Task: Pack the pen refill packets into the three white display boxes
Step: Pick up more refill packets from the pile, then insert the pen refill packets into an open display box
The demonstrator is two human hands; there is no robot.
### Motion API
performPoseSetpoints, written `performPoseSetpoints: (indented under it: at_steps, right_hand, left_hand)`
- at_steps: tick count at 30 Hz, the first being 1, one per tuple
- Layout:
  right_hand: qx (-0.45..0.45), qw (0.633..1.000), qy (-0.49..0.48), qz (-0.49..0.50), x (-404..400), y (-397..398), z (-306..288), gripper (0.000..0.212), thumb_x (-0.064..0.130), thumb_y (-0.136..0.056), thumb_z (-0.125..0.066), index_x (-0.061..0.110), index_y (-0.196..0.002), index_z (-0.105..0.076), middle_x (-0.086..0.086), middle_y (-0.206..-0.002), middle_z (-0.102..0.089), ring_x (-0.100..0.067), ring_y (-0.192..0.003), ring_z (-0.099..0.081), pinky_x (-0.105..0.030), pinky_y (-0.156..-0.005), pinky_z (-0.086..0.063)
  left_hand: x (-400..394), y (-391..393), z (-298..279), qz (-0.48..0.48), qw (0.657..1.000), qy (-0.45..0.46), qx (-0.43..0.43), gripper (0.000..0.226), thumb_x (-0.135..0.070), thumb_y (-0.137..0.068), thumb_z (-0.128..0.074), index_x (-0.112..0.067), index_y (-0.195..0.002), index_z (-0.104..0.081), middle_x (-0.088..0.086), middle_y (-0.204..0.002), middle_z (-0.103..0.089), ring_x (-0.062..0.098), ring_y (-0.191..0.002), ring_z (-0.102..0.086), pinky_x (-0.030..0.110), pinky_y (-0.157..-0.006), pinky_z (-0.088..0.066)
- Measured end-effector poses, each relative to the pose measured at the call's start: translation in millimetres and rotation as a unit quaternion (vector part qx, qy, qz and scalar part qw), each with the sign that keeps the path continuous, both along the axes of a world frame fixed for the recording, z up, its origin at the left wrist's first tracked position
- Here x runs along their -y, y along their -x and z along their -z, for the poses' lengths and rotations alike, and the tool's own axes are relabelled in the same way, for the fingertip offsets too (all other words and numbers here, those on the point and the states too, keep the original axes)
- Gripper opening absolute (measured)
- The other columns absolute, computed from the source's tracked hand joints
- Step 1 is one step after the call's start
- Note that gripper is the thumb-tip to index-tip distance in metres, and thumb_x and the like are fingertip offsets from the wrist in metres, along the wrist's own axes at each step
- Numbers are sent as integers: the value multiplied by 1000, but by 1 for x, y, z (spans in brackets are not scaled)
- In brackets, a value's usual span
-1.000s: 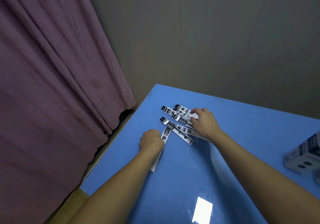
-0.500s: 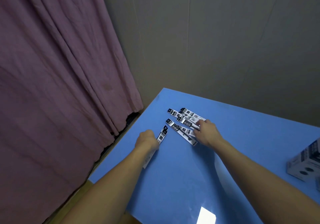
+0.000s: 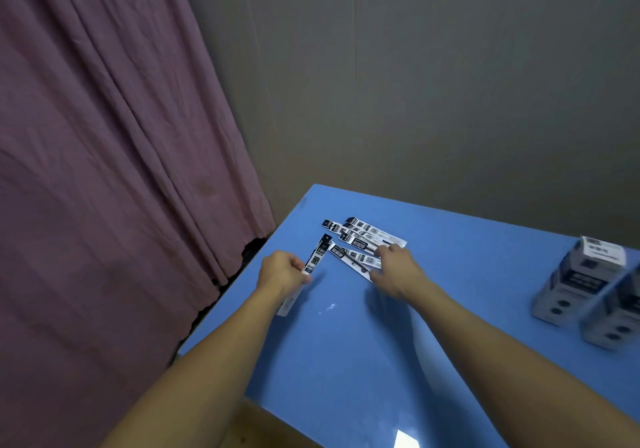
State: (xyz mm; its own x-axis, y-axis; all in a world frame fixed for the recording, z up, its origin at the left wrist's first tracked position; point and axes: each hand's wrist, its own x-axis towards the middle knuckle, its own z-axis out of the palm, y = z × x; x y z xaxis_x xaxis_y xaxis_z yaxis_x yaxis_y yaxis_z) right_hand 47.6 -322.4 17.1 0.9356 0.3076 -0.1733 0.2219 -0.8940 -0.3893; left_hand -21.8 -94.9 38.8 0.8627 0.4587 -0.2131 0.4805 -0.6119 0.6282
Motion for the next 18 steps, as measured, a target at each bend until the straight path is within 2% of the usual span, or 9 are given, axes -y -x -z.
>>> performPoseSetpoints:
  at_steps: [4, 9, 14, 18]
  right_hand:
    - [19, 1000, 13, 15, 14, 31, -10, 47, 34, -93, -55, 11, -134, -48, -12, -134, -48, -31, -127, -43, -42, -100, -47]
    - [21, 998, 38, 53, 40, 78, -24, 49, 35, -94, -54, 12, -137, -46, -11, -134, -47, -30, -129, -41, -42, -102, -45]
    - [23, 993, 52, 108, 80, 122, -38, 53, 37, -97, -53, 15, -144, -40, -9, -141, -43, -28, -132, -39, -41, -104, -44]
    - [35, 988, 58, 141, 118, 155, -58, 54, 37, -98, -52, 13, -145, -39, -9, -141, -43, -28, -131, -40, -40, -103, -44]
  left_hand:
    - [15, 18, -9, 35, 998, 34, 42, 19, -14, -73, -89, -14, -82, -72, 0, -83, -68, 18, -82, -65, 26, -74, -49]
    - [35, 41, -28, 84, 991, 55, 87, 20, -14, -74, -89, -15, -85, -72, 0, -84, -68, 14, -78, -63, 23, -71, -46]
    - [67, 55, -52, 156, 978, 58, 123, 19, -9, -74, -85, -16, -78, -68, -4, -75, -63, 10, -68, -56, 5, -50, -38]
    - [106, 64, -69, 204, 968, 56, 136, 14, -10, -74, -83, -11, -78, -70, -5, -74, -62, 12, -70, -55, 16, -59, -41]
